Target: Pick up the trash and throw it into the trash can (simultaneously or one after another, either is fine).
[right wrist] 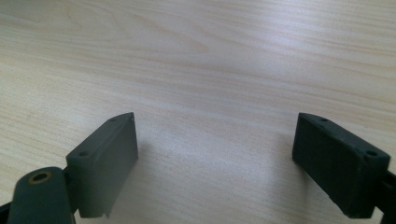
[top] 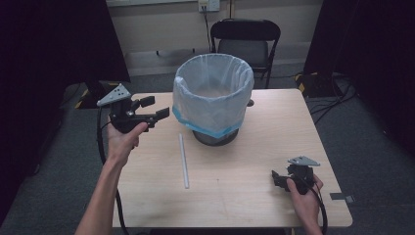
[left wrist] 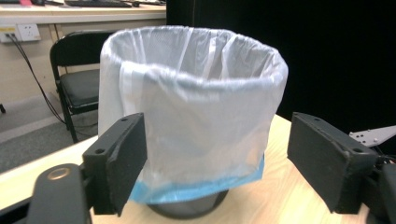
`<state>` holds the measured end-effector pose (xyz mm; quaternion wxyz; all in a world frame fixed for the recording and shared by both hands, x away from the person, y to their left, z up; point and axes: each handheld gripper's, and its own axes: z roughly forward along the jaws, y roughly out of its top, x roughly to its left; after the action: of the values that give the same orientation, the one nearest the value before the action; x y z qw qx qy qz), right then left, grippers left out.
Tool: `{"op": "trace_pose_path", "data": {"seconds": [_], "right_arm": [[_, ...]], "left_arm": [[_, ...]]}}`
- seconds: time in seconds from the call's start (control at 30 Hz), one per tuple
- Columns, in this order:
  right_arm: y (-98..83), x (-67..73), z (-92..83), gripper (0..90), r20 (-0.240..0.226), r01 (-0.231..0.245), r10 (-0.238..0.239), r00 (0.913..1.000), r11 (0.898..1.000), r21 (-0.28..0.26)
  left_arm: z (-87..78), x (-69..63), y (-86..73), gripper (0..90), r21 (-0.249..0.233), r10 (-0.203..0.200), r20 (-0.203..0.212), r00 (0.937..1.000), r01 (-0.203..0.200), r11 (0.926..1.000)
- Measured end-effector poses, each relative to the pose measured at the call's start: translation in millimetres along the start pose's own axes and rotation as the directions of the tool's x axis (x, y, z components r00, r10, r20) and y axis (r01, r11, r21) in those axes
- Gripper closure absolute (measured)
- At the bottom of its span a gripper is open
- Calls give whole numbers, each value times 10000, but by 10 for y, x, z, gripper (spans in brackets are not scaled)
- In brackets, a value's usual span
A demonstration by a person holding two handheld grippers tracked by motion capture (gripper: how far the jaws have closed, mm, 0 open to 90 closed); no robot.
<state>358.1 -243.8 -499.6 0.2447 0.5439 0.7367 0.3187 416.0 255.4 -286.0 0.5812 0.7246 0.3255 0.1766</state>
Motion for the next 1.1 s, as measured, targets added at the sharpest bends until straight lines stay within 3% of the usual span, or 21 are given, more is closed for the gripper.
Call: {"op": "trace_pose_path", "data": {"seconds": [0.33,0.63,0.87,1.1], "right_arm": [[0,1,0,134,-4,-7,7,10000,10000,3],[0,0,0,134,-3,-5,5,10000,10000,3],[0,0,0,134,-3,-2,2,10000,10000,3],[0,0,0,134,-2,2,-2,10000,10000,0]], "left_arm": [[-96,-33,-447,237,629,-223,-157,9996,233,9977],[-56,-101,-865,244,1195,-536,-199,9984,556,9913],[20,-140,-1197,244,1690,-978,-248,9949,1006,9805],[161,-208,-1490,244,2413,-1055,-274,9940,1090,9643]]}}
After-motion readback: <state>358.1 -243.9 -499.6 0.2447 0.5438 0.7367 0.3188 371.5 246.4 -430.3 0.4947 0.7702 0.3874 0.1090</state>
